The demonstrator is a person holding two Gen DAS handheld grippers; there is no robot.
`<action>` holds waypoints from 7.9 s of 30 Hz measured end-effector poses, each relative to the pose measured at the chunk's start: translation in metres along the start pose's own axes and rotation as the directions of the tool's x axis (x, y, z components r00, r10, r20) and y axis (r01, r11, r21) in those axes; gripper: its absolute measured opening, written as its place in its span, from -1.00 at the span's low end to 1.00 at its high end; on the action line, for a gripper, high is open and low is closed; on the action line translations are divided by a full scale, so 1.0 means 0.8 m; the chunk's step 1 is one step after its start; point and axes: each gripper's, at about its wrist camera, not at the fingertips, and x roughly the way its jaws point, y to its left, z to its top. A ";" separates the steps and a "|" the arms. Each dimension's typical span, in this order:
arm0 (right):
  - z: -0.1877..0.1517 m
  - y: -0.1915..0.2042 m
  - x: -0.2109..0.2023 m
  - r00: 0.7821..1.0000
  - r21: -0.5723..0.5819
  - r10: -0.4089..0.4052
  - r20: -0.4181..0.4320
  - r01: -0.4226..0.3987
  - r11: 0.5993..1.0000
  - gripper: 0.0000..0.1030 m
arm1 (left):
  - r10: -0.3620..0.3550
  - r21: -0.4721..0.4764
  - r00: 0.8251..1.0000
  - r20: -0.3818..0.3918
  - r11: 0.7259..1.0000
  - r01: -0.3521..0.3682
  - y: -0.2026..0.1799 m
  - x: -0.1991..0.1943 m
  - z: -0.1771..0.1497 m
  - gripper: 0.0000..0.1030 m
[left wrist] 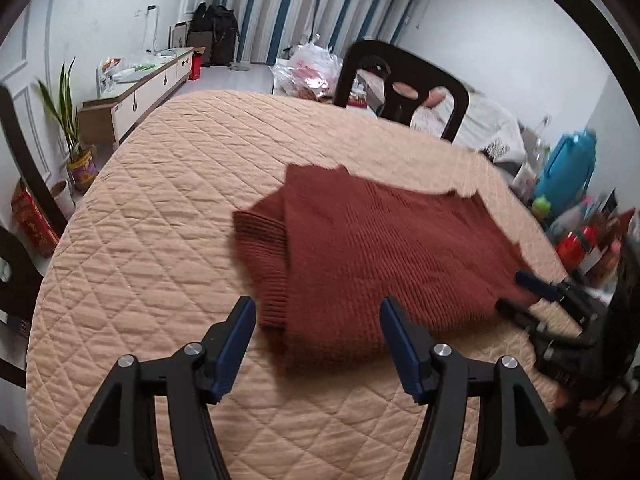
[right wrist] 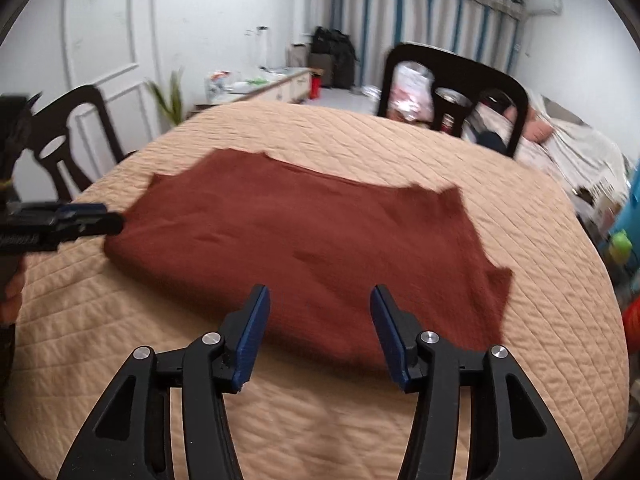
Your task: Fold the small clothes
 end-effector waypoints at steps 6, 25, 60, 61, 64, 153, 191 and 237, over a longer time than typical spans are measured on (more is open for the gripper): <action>0.009 0.049 0.008 0.997 -0.093 0.068 0.034 -0.065 0.994 0.16 | -0.041 -0.073 0.999 0.029 0.996 0.044 0.038 -0.016 0.009 0.42; 0.024 0.187 0.065 0.982 -0.322 0.188 -0.028 -0.186 0.928 0.27 | -0.071 -0.121 0.997 0.015 0.990 0.072 0.083 -0.008 0.017 0.52; 0.033 0.171 0.063 0.989 -0.248 0.138 0.060 -0.120 0.961 -0.80 | -0.306 -0.329 0.947 -0.100 0.908 0.259 0.082 0.077 0.050 0.71; 0.032 0.170 0.062 0.988 -0.244 0.141 0.061 -0.122 0.962 -0.80 | -0.321 -0.328 0.942 -0.098 0.904 0.274 0.080 0.080 0.051 0.71; 0.031 0.168 0.061 0.987 -0.236 0.147 0.065 -0.128 0.963 -0.80 | -0.363 -0.343 0.927 -0.098 0.886 0.311 0.077 0.089 0.056 0.71; -0.017 -0.038 -0.062 0.960 0.141 0.147 0.237 -0.184 0.973 -0.82 | -0.233 -0.041 0.959 -0.163 0.972 0.230 -0.221 0.106 0.118 -0.71; -0.055 -0.100 -0.036 0.985 0.352 0.139 0.101 -0.166 0.921 -0.77 | -0.240 0.013 0.949 -0.206 0.969 0.247 -0.246 0.139 0.099 0.07; -0.032 -0.094 0.000 0.996 0.147 0.085 0.020 -0.087 0.985 -0.61 | 0.030 0.228 0.997 -0.076 0.974 -0.012 -0.188 0.063 -0.024 0.41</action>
